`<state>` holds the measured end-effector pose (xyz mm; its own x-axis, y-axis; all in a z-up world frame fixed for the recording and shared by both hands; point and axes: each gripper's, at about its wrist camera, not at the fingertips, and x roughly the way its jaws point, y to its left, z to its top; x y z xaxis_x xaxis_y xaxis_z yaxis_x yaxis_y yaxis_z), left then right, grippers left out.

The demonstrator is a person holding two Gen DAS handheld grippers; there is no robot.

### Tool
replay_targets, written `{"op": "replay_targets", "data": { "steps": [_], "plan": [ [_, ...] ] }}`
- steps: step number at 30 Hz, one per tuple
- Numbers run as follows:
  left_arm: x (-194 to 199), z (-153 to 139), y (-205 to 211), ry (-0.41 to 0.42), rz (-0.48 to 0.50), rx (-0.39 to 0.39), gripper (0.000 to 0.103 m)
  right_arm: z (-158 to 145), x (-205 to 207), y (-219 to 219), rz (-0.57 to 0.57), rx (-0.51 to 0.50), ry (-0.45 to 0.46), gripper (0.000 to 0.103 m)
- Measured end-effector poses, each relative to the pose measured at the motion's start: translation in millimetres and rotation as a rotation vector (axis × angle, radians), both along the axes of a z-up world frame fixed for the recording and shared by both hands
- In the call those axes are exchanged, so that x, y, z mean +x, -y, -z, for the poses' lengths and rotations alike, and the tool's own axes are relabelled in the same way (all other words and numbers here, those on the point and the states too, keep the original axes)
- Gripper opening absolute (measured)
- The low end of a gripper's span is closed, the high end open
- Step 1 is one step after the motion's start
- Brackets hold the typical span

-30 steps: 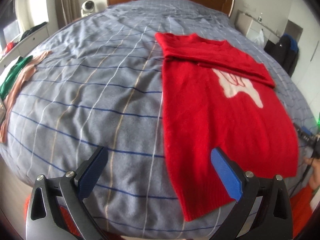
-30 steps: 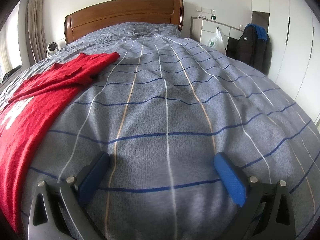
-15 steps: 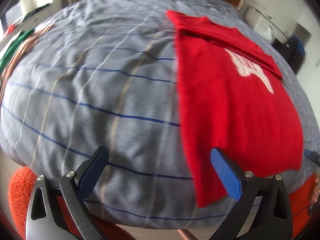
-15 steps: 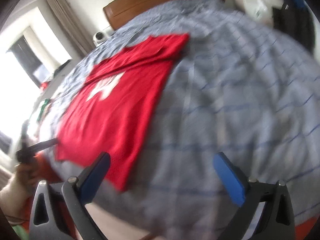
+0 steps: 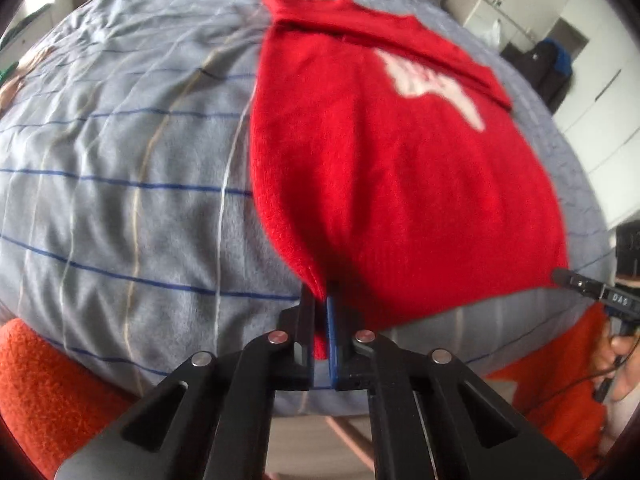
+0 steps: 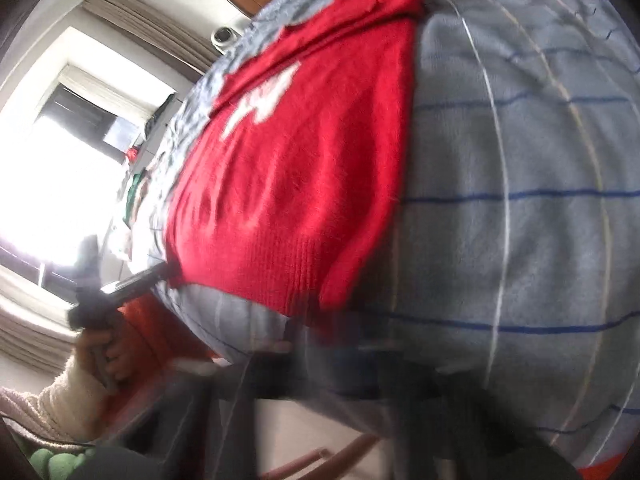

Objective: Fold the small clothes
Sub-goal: 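Grasp the sweater hem with the left and right grippers, then fold the hem up over the sweater body and open both grippers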

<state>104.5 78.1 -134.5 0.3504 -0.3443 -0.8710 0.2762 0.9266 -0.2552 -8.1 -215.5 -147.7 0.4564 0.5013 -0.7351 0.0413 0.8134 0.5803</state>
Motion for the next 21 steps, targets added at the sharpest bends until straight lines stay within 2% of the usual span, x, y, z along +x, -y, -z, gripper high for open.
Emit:
{"op": "replay_targets", "data": {
  "steps": [4, 6, 8, 11, 14, 17, 21],
  "plan": [
    [11.9, -35.2, -9.8, 0.047, -0.02, -0.131, 0.002, -35.1, -3.2, 11.1, 0.026, -0.005, 0.105, 0.005],
    [31.1, -55.4, -8.9, 0.094, -0.02, -0.172, 0.002, -51.8, 6.0, 17.1, 0.034, -0.015, 0.15, 0.005],
    [66.8, -79.1, -3.1, 0.154, -0.022, -0.203, 0.002, -71.0, 30.8, 25.9, 0.036, -0.031, 0.213, 0.005],
    [125.9, -100.8, 7.8, 0.218, -0.036, -0.202, 0.002, -92.4, 80.4, 39.3, 0.053, -0.081, 0.285, 0.005],
    [196.2, -106.9, 27.4, 0.224, -0.069, -0.175, 0.002, -103.6, 139.5, 57.6, 0.08, -0.103, 0.318, 0.005],
    [245.9, -98.7, 41.6, 0.204, -0.107, -0.148, 0.002, -100.8, 206.5, 74.0, 0.131, -0.103, 0.305, 0.005],
    [298.2, -76.0, 56.2, 0.189, -0.167, -0.092, 0.004, -88.6, 272.8, 88.7, 0.192, -0.11, 0.279, 0.005]
  ]
}}
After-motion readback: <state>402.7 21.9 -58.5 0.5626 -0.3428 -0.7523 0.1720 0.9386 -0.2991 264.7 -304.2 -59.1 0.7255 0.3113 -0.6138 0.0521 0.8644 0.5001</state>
